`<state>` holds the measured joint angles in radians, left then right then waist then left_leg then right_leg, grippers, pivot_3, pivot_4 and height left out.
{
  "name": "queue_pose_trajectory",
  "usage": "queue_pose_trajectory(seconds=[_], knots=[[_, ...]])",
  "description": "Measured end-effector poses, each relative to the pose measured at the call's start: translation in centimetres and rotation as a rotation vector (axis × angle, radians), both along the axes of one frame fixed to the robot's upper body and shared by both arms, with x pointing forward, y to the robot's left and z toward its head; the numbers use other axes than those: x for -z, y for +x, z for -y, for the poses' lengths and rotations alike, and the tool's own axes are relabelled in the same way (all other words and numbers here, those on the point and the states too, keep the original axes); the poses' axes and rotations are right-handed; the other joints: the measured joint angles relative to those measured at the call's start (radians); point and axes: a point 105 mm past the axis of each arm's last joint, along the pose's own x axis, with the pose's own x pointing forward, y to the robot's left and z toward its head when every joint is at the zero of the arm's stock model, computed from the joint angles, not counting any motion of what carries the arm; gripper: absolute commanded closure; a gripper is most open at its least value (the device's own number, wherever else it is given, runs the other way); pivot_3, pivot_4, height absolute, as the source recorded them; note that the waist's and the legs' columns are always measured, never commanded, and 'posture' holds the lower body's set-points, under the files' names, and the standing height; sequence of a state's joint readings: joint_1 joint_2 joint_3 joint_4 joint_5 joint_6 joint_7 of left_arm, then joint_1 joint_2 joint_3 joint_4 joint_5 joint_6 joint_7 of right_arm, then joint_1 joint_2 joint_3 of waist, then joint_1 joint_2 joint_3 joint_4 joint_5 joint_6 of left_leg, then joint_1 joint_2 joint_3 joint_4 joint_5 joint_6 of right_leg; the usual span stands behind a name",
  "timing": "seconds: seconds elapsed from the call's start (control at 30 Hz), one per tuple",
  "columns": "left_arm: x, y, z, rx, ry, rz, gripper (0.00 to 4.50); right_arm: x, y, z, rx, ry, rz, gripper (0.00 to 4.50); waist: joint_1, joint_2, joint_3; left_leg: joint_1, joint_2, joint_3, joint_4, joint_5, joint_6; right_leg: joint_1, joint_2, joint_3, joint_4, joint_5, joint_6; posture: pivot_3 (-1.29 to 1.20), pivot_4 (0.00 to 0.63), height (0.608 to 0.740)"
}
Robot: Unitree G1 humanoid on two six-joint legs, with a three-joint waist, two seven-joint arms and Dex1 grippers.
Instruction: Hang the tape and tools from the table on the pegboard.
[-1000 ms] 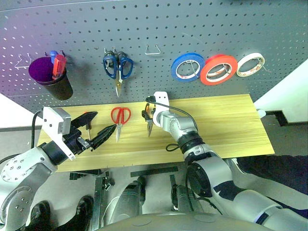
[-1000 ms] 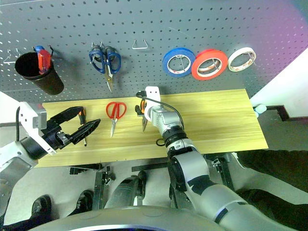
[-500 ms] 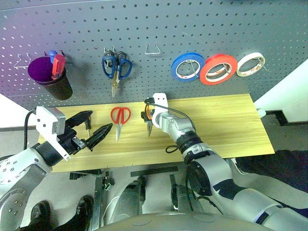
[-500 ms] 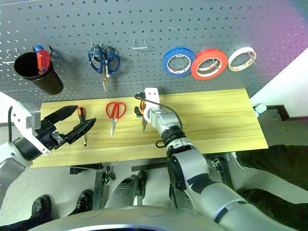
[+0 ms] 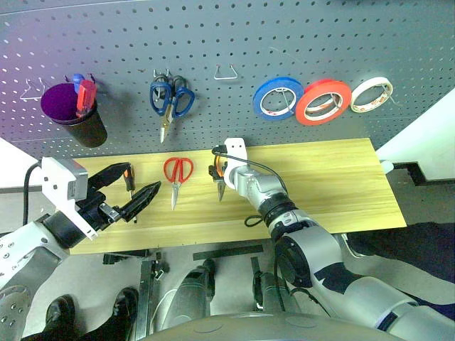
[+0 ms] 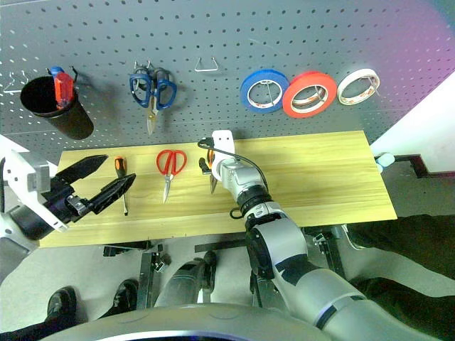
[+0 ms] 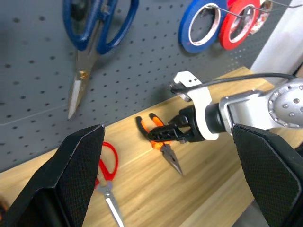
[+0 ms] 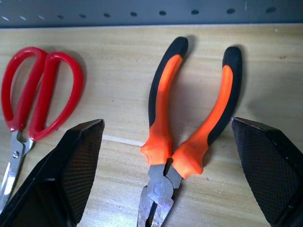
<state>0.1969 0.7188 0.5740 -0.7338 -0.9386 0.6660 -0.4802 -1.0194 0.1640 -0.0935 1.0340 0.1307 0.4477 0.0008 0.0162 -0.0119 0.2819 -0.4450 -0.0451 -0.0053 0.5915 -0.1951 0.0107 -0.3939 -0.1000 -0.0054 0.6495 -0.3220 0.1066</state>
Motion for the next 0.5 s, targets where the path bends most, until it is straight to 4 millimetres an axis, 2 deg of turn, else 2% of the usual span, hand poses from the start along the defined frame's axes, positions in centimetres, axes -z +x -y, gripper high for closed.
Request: queue_pose_trajectory(seconds=[0.5], knots=[[0.2, -0.2, 0.0, -0.023, -0.001, -0.006, 0.00, 1.2, -0.3, 0.2, 0.010, -0.047, -0.013, 0.02, 0.001, -0.001, 0.008, 0.000, 0.000, 0.000, -0.001, -0.001, -0.003, 0.000, 0.001, 0.000, 0.000, 0.000, 0.000, 0.33, 0.323, 0.740]])
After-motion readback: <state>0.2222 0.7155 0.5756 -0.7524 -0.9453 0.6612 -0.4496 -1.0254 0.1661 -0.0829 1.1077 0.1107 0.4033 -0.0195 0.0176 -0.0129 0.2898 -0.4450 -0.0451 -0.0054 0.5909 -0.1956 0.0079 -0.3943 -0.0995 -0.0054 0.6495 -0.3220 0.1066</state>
